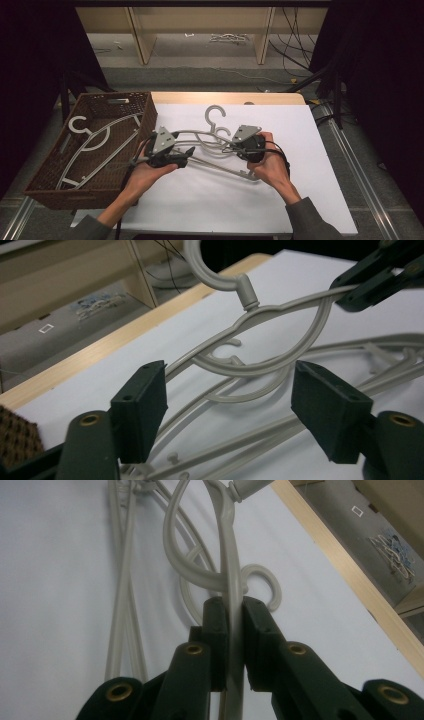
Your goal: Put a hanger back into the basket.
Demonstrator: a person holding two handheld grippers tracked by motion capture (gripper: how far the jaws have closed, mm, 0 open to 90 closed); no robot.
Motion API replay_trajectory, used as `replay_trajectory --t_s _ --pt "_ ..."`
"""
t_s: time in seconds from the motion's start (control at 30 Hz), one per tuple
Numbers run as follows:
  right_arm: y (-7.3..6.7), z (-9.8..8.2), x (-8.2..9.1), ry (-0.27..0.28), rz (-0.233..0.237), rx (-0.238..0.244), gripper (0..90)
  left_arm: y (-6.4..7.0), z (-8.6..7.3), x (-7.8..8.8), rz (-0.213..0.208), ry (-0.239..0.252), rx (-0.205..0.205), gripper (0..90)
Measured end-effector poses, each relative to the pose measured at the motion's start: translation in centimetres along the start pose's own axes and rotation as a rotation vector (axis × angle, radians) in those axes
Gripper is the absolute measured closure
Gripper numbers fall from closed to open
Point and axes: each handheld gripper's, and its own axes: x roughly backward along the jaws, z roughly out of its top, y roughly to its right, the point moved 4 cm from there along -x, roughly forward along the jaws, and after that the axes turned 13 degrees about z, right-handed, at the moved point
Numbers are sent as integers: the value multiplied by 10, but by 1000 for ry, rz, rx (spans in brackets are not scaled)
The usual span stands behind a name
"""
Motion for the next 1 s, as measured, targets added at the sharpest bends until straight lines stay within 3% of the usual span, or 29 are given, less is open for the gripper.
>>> replay_trajectory --t_s 0.13,0.2,0.23,0.43,0.6,0.63,0.67,0.8,0.87,0.93,1.0 --pt "-3 2 3 8 7 15 819 0 8 -22 12 -38 -77 309" --pt "-4 2 4 9 6 28 819 -2 10 -29 10 -65 -140 319" --pt "-4 2 4 13 3 27 819 -1 11 -34 24 -69 -131 321" --pt "-5 4 4 16 14 38 820 0 16 -49 -9 -112 -215 437" --pt "-8 6 4 18 19 45 819 6 18 -60 -32 -129 -277 452" --pt "-8 6 4 19 18 46 819 6 19 -62 -40 -134 -286 482" --pt "-8 6 4 21 16 52 819 6 19 -62 -48 -141 -299 575" --pt "-7 6 4 29 28 55 816 9 26 -62 -60 -148 -424 658" --pt "-6 6 5 38 26 46 804 9 32 -58 -62 -165 -511 686" --pt "-3 5 6 23 -25 42 733 8 37 -55 -55 -167 -558 718" --pt "-2 5 6 4 -82 34 665 8 44 -50 -33 -168 -650 744"
